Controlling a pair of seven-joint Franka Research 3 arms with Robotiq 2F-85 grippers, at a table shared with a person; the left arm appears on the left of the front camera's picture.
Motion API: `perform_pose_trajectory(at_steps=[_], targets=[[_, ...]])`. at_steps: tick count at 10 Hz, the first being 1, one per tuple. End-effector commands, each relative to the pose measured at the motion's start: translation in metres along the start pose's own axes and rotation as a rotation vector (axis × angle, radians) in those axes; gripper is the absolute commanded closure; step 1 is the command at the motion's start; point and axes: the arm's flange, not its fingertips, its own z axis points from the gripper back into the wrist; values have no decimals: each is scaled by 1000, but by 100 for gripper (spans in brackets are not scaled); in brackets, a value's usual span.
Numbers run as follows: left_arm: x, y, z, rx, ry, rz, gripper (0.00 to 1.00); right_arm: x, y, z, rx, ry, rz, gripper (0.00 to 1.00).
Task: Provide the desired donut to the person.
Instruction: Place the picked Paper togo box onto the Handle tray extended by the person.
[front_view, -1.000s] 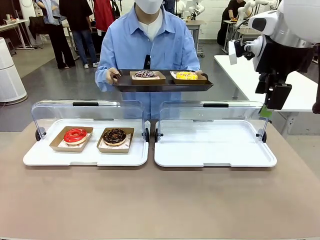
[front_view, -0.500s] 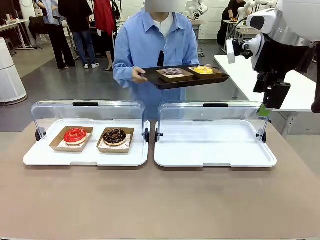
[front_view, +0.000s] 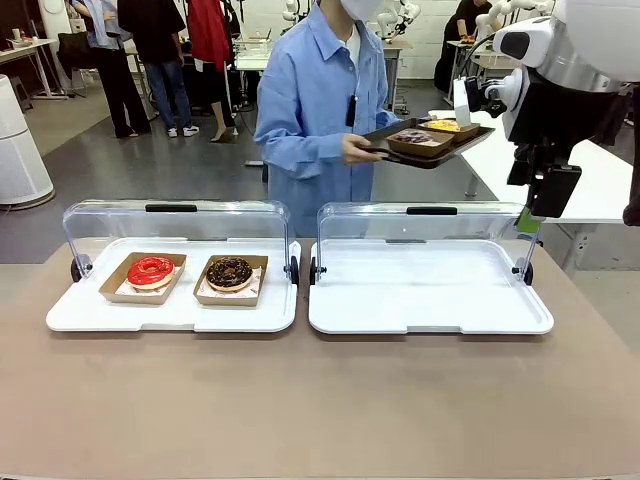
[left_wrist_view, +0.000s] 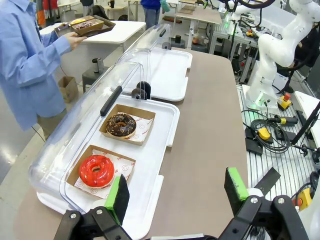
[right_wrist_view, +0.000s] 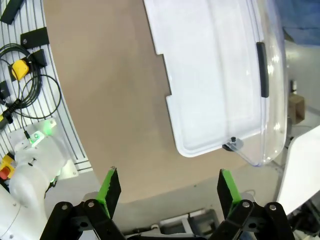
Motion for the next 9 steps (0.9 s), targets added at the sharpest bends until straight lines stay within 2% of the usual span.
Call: perform_pose_trajectory(at_steps=[1,4,5,6,7,8,9], targets=[[-1,-1,1,0,-19,-24,0,1,0,2,5,12,-1,0],[-1,-1,1,0,-19,-24,0,0,0,0,0,0,0,0],[-1,-1,1,0,-19,-24,0,-30,-17,-10,283,-230,96,0],[-1,-1,1,0,-19,-24,0,-62,-28,-18,422,-436,105,0],[-1,-1,1,0,-19,-24,0,-99,-34,-25,474,-609,51,0],[-1,-1,1,0,-19,-24,0,-121,-35,-29,485,-701,20,0],[-1,-1,1,0,-19,-24,0,-151,-31,-33,479,-848,37,0]])
